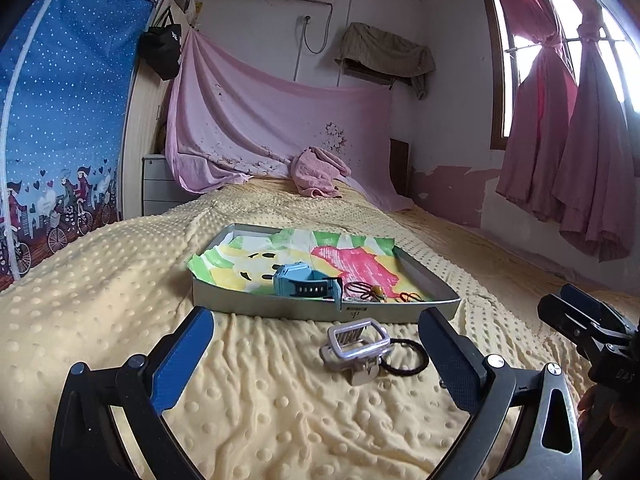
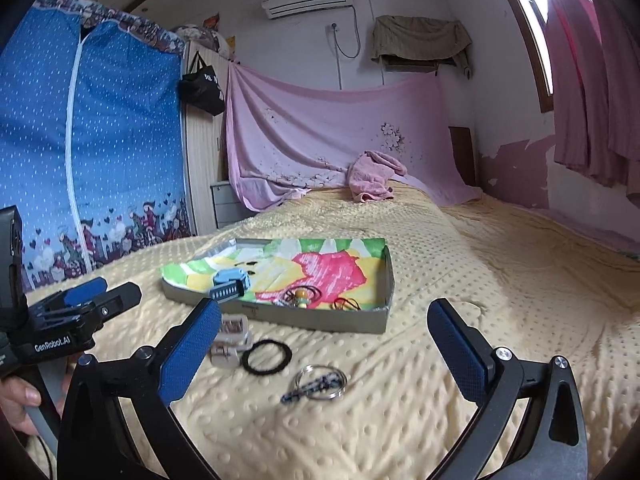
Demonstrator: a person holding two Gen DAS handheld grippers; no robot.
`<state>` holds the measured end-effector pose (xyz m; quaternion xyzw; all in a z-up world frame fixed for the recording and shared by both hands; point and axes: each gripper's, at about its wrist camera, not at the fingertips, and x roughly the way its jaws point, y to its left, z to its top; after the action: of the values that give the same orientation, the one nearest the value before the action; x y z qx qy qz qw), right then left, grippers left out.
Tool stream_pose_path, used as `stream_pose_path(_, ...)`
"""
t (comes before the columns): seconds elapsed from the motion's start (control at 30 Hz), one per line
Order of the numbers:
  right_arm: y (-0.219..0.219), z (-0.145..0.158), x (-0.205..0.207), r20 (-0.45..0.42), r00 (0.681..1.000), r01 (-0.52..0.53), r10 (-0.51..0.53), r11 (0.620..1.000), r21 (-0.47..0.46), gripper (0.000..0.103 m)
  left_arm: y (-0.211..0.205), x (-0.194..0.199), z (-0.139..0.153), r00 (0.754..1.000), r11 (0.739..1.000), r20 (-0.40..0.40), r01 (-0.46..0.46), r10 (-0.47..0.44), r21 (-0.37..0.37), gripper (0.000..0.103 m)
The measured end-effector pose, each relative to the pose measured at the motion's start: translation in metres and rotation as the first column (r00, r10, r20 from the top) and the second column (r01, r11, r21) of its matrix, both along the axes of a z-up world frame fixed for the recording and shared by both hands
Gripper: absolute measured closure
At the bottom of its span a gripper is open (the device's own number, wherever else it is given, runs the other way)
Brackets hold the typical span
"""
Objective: Organize jewelry
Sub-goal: 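Withdraw both tools from the tray back toward the remaining jewelry, then grasp the silver rectangular buckle with the left tool while the right tool grasps the large silver ring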
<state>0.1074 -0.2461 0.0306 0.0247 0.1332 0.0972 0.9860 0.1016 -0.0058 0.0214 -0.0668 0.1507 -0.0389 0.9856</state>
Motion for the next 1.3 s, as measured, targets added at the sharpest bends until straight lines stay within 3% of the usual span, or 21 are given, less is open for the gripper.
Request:
stream_pose_path(0.2,-0.001,-0.006,-0.008,-0.024,1.000,0.014,-0.015,0.999,-0.041,0.001,-0.001,0.001,-0.008,0.999,1.000,-0.029,0.015,-0.015,0.022,0.000)
stream_pose_path(0.33,-0.001,-0.010,0.000,-0.065,0.998,0.013,-0.016,0.999,-0.044,0.001,-0.001,0.013,-0.012,0.994,0.998,-0.092,0.057,-0.055,0.017,0.000)
stream_pose_path(0.53,0.003,-0.025,0.016,-0.161,0.987,-0.020,0.013,0.999,-0.041,0.001,-0.002,0.036,-0.023,0.974,0.995,-0.201,0.104,-0.101,0.006,0.000)
stream_pose_path(0.8,0.001,-0.050,0.047,-0.309,0.950,-0.041,0.038,0.999,-0.005,0.003,-0.011,0.058,-0.031,0.952,0.984,-0.260,0.178,-0.165,0.028,0.000)
stream_pose_path(1.0,0.011,-0.064,0.069,-0.383,0.922,-0.069,0.058,0.998,-0.015,0.011,-0.017,0.074,-0.035,0.934,0.972,-0.284,0.232,-0.215,0.028,0.002)
stream_pose_path(1.1,0.015,-0.069,0.081,-0.407,0.912,-0.074,0.057,0.997,-0.024,0.022,-0.016,0.082,-0.037,0.926,0.969,-0.300,0.246,-0.231,0.015,0.009)
stream_pose_path(1.3,0.012,-0.080,0.094,-0.450,0.890,-0.075,0.075,0.997,0.017,0.024,-0.016,0.097,-0.040,0.909,0.959,-0.313,0.283,-0.274,-0.020,0.012)
